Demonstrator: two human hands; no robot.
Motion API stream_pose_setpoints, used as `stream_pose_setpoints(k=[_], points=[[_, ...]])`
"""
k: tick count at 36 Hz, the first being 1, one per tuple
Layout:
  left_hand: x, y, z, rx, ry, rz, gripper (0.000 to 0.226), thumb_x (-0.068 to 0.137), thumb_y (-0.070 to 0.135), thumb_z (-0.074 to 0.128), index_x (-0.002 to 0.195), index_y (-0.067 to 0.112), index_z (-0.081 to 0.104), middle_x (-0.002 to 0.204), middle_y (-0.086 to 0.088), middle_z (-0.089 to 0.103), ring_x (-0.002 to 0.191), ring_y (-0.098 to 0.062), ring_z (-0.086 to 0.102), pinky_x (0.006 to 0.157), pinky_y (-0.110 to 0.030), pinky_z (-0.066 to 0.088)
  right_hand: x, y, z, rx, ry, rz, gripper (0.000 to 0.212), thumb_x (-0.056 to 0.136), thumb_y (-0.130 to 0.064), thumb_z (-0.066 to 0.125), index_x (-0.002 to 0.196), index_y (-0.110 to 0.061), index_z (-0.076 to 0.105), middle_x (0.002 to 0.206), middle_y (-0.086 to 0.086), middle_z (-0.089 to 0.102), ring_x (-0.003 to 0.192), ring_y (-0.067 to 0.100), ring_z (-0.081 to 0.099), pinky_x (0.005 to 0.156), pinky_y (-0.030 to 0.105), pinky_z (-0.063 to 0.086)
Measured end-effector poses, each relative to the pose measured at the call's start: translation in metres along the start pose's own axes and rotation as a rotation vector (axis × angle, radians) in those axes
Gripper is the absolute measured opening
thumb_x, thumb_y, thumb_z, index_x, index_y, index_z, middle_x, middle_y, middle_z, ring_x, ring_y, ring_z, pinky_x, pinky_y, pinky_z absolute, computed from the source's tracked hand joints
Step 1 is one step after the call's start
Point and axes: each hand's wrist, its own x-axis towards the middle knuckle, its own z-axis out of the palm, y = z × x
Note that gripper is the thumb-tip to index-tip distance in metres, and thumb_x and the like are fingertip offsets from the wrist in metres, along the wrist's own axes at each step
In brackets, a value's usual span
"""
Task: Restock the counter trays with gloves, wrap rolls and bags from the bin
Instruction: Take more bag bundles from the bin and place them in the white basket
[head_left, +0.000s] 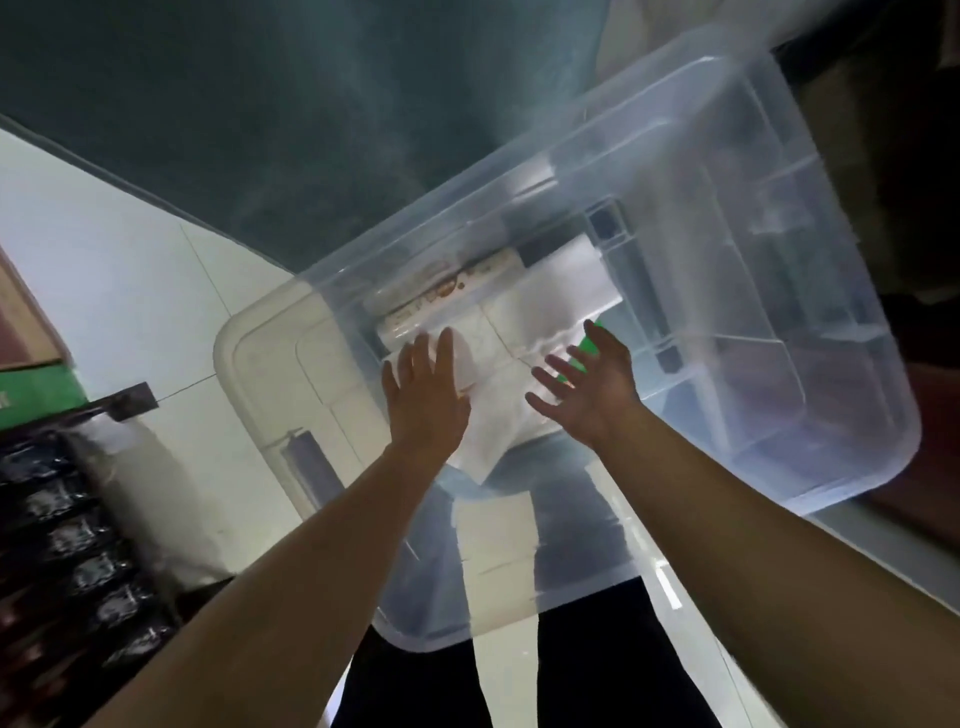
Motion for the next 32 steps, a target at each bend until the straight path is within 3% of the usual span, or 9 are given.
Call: stream_pose_setpoints(k=[6,10,14,19,25,28,32], points=[[0.006,-0.001,0.008,-0.010,0.066,0.018,0.082,0.089,0.065,0.048,0.157,0.025,0.022,0.159,-0.009,0.032,0.144,-0.029,0.031,0.117,-0.049,0.023,0.014,-0.007,0.029,-0.065,0.063,0.041,0.054,0.083,-0.040,0.068,0.129,-0.014,0.054,0.125,0.005,0.059,0.117,0.028,0.058,0.108,0.050,0.037],[0.010,0.002,-0.001,-0.088,0.083,0.099,0.081,0.087,0.072,0.047,0.151,0.023,0.037,0.153,-0.005,0.044,0.140,-0.025,0.041,0.116,-0.046,0.030,0.009,-0.006,0.043,-0.141,0.093,-0.005,0.041,0.084,-0.028,0.072,0.119,-0.012,0.059,0.109,0.008,0.066,0.104,0.025,0.064,0.095,0.043,0.048],[0.005,0.011,-0.017,-0.278,0.234,0.145,0.064,0.085,0.052,0.071,0.135,0.015,0.056,0.131,-0.007,0.065,0.122,-0.024,0.061,0.105,-0.041,0.047,-0.001,-0.003,0.058,-0.194,0.203,-0.160,0.016,0.083,-0.015,0.073,0.094,-0.014,0.061,0.093,0.009,0.070,0.087,0.024,0.072,0.083,0.038,0.057],[0.001,0.016,-0.039,-0.413,0.257,0.018,0.051,0.084,0.042,0.073,0.124,0.012,0.063,0.122,-0.009,0.068,0.111,-0.026,0.065,0.101,-0.042,0.050,-0.020,0.006,0.075,-0.118,0.305,-0.264,0.016,0.081,-0.008,0.075,0.083,-0.013,0.060,0.093,0.013,0.072,0.085,0.027,0.074,0.075,0.034,0.061],[-0.008,0.013,-0.060,-0.527,0.228,-0.012,0.042,0.087,0.039,0.067,0.121,0.015,0.061,0.121,-0.006,0.069,0.108,-0.025,0.067,0.095,-0.042,0.052,-0.045,0.010,0.077,-0.179,0.187,-0.304,0.012,0.085,-0.016,0.073,0.092,-0.010,0.066,0.093,0.010,0.073,0.091,0.023,0.074,0.077,0.030,0.058],[-0.013,0.008,-0.065,-0.593,0.155,-0.088,0.036,0.092,0.035,0.064,0.122,0.016,0.060,0.122,-0.004,0.068,0.110,-0.024,0.065,0.096,-0.039,0.050,-0.058,0.010,0.068,-0.249,0.062,-0.326,0.029,0.085,-0.027,0.074,0.105,-0.007,0.072,0.094,0.008,0.072,0.093,0.024,0.074,0.078,0.032,0.059],[-0.029,-0.004,-0.068,-0.718,0.006,-0.200,0.023,0.091,0.028,0.067,0.108,0.012,0.065,0.107,-0.005,0.071,0.099,-0.025,0.065,0.092,-0.036,0.050,-0.063,0.001,0.038,-0.114,0.132,-0.316,0.027,0.086,-0.025,0.073,0.108,-0.010,0.071,0.103,0.010,0.071,0.094,0.024,0.074,0.078,0.034,0.061]])
